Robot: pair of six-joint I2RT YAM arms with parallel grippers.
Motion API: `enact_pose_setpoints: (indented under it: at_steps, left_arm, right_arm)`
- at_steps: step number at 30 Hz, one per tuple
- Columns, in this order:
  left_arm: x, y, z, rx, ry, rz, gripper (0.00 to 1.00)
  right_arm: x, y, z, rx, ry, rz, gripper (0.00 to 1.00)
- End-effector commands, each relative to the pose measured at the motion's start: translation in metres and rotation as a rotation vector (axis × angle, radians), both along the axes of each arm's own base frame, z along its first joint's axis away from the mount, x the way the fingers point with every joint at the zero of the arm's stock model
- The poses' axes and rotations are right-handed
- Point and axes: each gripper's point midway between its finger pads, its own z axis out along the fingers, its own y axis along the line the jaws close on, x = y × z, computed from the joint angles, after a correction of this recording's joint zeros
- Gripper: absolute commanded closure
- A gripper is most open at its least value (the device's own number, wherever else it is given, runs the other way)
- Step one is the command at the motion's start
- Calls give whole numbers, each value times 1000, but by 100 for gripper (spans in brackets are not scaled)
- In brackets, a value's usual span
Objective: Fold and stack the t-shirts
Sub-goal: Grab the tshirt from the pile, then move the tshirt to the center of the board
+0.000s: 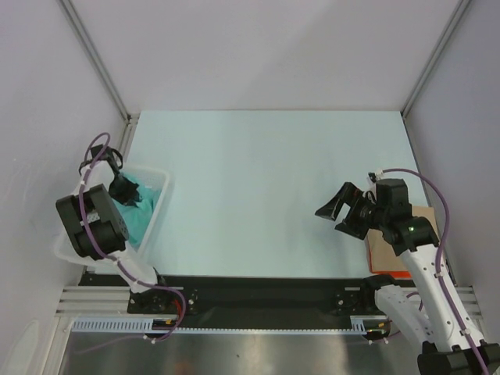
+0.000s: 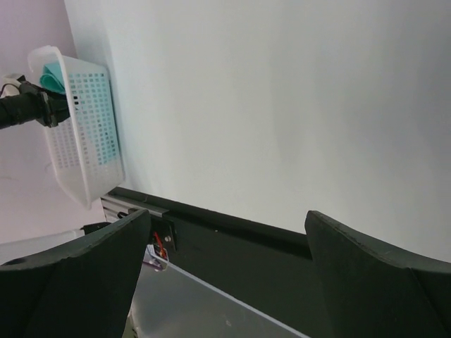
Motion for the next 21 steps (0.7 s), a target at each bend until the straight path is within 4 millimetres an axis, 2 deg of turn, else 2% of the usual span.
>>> enact_pose_setpoints:
  at_steps: [1, 2, 4, 6, 7, 9, 10, 11, 12, 13, 14, 15, 16, 17, 18, 19, 20, 21]
  left_arm:
    - [15, 16, 60, 121, -148, 4, 100]
    - [16, 19, 77, 148, -182, 14, 100]
    - [6, 18, 116, 197, -244, 43, 100]
    - [7, 15, 155, 205, -346, 78, 100]
    - [7, 2, 188, 189, -465, 69, 100]
    - [19, -10, 242, 178, -659, 70, 100]
    - [25, -32, 263, 144, -728, 17, 100]
    - [28, -45, 306, 154, -830, -18, 100]
    - [31, -58, 328, 159, -883, -59, 100]
    - [34, -89, 350, 141, -941, -151, 100]
    - [31, -106, 389, 150, -1041, -213, 100]
    - [28, -123, 404, 132, -1079, -261, 100]
    - [24, -151, 417, 88, -1114, -339, 100]
    - [14, -170, 436, 71, -1157, -403, 100]
    - [10, -182, 439, 56, -1158, -443, 100]
    - [1, -204, 441, 19, -1162, -506, 100]
    - [-1, -214, 432, -3, -1144, -532, 97]
    - [-13, -227, 430, -46, -1155, -577, 83]
  right_arm:
    - [0, 0, 8, -9, -18, 30, 0]
    - [0, 0, 7, -7, -17, 30, 0]
    - [2, 2, 9, -3, -23, 33, 0]
    - [3, 2, 8, -3, -12, 33, 0]
    - [3, 3, 8, -2, -8, 40, 0]
    - [2, 3, 5, -7, 15, 43, 0]
    - [1, 5, 4, -9, 18, 54, 0]
    - [2, 5, 2, -14, 23, 56, 1]
    - [2, 5, -1, -20, 33, 57, 1]
    - [2, 6, -1, -22, 32, 64, 1]
    - [3, 7, 0, -23, 31, 66, 1]
    - [3, 8, 0, -24, 31, 70, 1]
    - [5, 7, 0, -27, 32, 69, 1]
    - [6, 8, 2, -29, 25, 71, 1]
    - [8, 7, 5, -32, 18, 67, 1]
    - [9, 7, 6, -36, 16, 65, 1]
    - [9, 7, 7, -38, 13, 66, 1]
    - [9, 7, 8, -37, 12, 66, 2]
